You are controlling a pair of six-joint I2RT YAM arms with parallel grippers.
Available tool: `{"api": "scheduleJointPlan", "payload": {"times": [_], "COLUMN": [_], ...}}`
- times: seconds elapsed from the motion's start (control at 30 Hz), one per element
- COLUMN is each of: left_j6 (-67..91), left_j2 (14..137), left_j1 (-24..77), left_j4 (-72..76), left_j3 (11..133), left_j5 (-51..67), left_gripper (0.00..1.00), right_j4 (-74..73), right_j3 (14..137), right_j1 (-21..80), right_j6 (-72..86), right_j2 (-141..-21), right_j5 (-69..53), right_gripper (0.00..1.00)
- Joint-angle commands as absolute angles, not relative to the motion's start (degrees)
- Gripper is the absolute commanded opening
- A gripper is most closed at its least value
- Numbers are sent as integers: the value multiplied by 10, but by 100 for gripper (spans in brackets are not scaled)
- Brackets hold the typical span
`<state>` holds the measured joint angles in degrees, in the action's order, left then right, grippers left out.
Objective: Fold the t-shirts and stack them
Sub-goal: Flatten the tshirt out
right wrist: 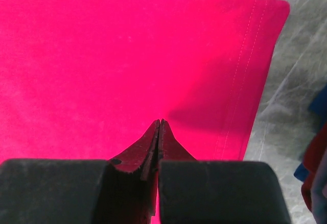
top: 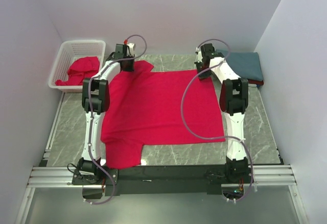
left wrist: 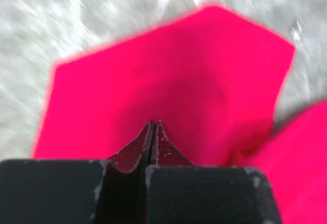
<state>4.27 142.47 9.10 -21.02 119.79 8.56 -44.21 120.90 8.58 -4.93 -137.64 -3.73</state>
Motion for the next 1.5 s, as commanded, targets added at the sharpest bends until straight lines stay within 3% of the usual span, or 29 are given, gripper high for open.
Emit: {"api": "scheduleJointPlan", "payload": {"times": [0.0,0.2,0.7,0.8,0.97,1.0,1.03,1.1,1.13,1.23,1.47], "left_j6": [48,-14,-33,-33,-41,-41,-40,-45,-46,-57,-58], "left_j2": [1443,1439,1448,1439,1385,1375,1358,1345,1339,1339,1383], "left_j1": [80,70,37,37,37,37,37,37,37,36,33], "left_j4": [-226,-264,-295,-291,-262,-254,-244,-237,-236,-235,-257], "left_j3": [1270,1250,1259,1259,1225,1219,1211,1210,1212,1216,1259], "left_j5": [38,2,2,-15,25,34,37,36,35,35,52], "left_gripper": [0,0,2,11,40,44,49,56,58,61,64], "right_j4": [-453,-547,-550,-546,-508,-497,-485,-444,-431,-394,-428], "right_j3": [1252,1345,1312,1313,1272,1261,1249,1213,1202,1189,1308], "right_j1": [82,56,51,52,54,53,52,52,51,52,50], "right_j6": [-41,-14,-64,-72,-100,-105,-116,-126,-127,-126,-86], "right_j2": [-1400,-1465,-1470,-1462,-1399,-1386,-1371,-1329,-1317,-1294,-1375], "right_j5": [-2,20,97,107,71,64,53,30,22,10,4], "right_gripper": [0,0,0,0,3,7,19,30,42,54,42]}}
